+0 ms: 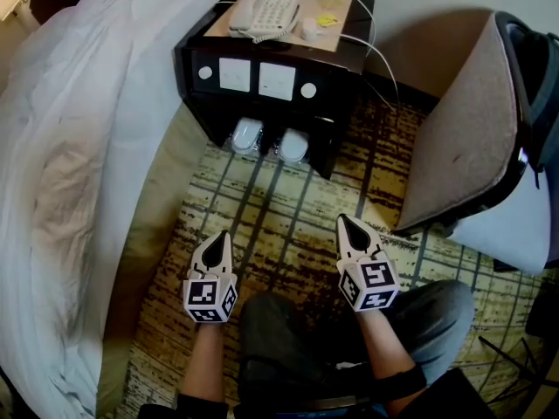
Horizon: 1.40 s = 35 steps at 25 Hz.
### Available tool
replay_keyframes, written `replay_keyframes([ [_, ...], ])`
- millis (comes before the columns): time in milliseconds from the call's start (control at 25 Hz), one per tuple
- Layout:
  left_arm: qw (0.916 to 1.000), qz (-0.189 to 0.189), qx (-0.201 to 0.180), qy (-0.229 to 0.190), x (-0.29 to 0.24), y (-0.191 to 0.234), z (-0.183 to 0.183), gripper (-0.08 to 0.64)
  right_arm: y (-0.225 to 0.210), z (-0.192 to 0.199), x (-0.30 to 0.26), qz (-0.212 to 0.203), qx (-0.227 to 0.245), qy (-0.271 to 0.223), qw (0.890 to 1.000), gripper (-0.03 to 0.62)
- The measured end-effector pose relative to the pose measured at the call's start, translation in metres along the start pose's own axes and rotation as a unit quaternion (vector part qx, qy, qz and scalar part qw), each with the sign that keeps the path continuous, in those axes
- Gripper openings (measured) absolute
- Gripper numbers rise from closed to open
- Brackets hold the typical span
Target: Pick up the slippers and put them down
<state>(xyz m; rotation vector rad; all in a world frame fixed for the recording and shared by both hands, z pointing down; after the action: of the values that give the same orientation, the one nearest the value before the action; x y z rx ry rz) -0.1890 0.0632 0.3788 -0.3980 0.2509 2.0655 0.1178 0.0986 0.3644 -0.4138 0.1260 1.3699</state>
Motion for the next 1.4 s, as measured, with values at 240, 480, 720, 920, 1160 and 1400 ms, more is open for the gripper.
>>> replay_keyframes([
  [240,1.0000,0.005,-0.006,-0.001,-0.003,-0.002,0.000,0.000,-0.003,0.002,-0.003,0.001,0.000,0.003,1.000,0.000],
  [480,0.9998,0.009,-0.020,0.005,-0.014,-0.006,0.005,0.000,-0.002,0.006,-0.009,0.005,-0.005,0.007,1.000,0.000],
  [720,0.9994,0.023,-0.020,0.015,-0.044,-0.011,0.012,0.019,0.001,0.015,-0.026,0.010,-0.009,0.015,1.000,0.000],
  [920,0.9981,0.053,-0.019,0.026,-0.087,-0.017,0.015,0.143,-0.005,0.022,-0.043,0.018,-0.021,0.020,0.999,0.000],
  [1160,0.9930,0.099,-0.042,0.050,-0.152,-0.025,0.023,0.308,-0.019,0.027,-0.065,0.037,-0.039,0.021,0.998,0.000],
  [1400,0.9885,0.117,-0.047,0.084,-0.216,-0.028,0.037,0.481,-0.027,0.037,-0.089,0.046,-0.047,0.029,0.997,0.000],
])
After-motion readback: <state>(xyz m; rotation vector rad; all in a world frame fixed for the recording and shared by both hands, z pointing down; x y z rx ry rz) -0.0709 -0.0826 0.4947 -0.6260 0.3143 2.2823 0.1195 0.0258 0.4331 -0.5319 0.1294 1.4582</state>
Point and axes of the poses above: the fingertips, and each gripper's own axes: x backward along the fingers, y to its left, z out of its underside, the point moved 7 cm from there along x, backward along the fingers
